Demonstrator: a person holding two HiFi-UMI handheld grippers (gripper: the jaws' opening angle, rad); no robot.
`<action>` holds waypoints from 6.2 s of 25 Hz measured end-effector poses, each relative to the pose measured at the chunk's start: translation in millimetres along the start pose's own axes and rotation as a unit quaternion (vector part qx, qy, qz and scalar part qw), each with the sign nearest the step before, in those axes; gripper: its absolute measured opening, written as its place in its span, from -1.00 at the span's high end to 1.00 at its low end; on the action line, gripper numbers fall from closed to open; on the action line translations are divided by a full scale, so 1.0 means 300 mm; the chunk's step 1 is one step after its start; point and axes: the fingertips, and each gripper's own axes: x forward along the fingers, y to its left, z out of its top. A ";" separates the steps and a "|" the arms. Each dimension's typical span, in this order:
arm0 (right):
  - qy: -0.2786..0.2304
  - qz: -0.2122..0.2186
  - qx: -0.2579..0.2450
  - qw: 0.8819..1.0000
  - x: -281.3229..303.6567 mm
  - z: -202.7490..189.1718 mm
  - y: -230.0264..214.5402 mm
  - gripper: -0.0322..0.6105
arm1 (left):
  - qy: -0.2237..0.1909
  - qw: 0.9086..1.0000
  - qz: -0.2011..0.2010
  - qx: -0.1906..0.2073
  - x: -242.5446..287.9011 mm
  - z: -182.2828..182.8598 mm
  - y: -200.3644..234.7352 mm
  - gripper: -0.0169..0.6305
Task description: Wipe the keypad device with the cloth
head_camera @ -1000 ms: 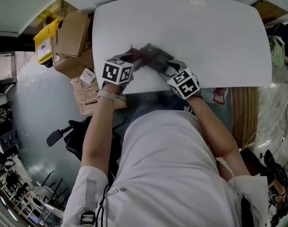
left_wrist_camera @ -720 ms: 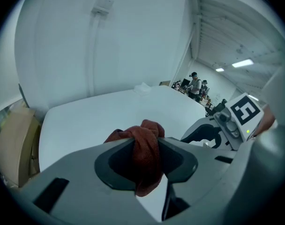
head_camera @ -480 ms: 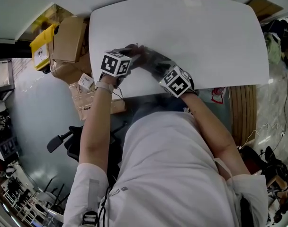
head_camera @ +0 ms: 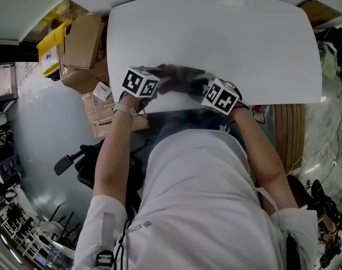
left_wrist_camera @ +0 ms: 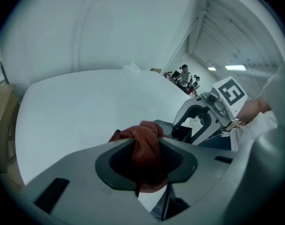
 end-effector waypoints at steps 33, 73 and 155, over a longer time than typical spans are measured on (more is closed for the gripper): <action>0.015 -0.010 0.002 1.000 0.004 0.007 0.008 0.23 | 0.004 0.998 0.013 -0.057 0.240 0.052 0.205 0.56; 0.039 -0.045 0.040 0.997 0.018 0.004 0.002 0.23 | -0.061 0.998 0.021 0.004 -0.028 -0.015 -0.072 0.60; 0.009 -0.088 0.003 0.996 -0.073 -0.061 0.011 0.23 | 0.033 0.996 0.081 0.027 0.241 0.089 0.176 0.60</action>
